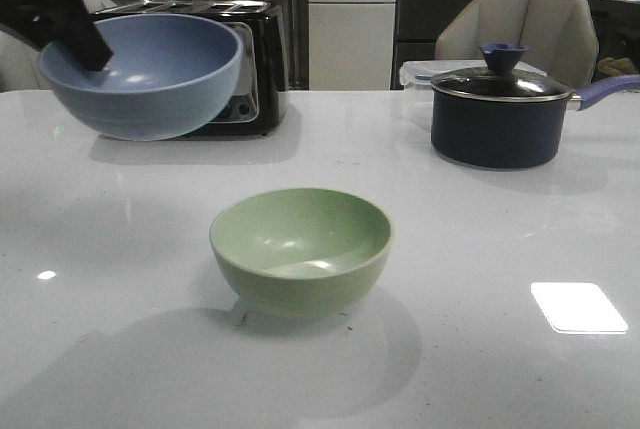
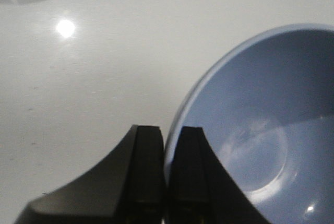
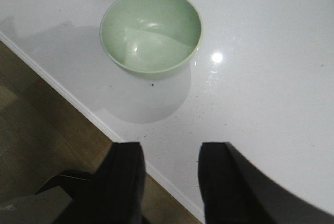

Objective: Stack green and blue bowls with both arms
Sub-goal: 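Grip and lift the blue bowl with the left gripper, then carry the blue bowl over the green bowl and lower it inside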

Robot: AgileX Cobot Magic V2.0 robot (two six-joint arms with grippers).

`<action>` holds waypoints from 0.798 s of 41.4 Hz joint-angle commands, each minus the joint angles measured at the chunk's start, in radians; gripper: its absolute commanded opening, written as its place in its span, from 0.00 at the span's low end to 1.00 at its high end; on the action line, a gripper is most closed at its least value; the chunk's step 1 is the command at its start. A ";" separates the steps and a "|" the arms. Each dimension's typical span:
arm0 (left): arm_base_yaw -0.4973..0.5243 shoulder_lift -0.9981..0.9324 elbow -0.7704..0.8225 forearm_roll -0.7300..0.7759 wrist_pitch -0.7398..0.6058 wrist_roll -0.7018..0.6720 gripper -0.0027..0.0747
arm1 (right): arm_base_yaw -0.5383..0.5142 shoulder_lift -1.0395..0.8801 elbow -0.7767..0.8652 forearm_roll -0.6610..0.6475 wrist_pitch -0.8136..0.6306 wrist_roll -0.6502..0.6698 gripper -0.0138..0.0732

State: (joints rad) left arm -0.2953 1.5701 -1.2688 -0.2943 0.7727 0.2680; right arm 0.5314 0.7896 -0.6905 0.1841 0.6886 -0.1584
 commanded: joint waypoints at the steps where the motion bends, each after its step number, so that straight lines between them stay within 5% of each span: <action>1: -0.057 -0.033 -0.040 -0.092 -0.022 0.055 0.15 | 0.000 -0.010 -0.025 -0.003 -0.056 -0.010 0.60; 14: -0.188 0.049 -0.040 -0.115 -0.083 0.060 0.15 | 0.000 -0.010 -0.025 -0.003 -0.055 -0.010 0.60; 33: -0.210 0.212 -0.040 -0.171 -0.127 0.060 0.15 | 0.000 -0.010 -0.025 -0.003 -0.055 -0.010 0.60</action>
State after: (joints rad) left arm -0.4996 1.8067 -1.2747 -0.4272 0.6850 0.3272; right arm 0.5314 0.7896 -0.6905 0.1841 0.6886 -0.1628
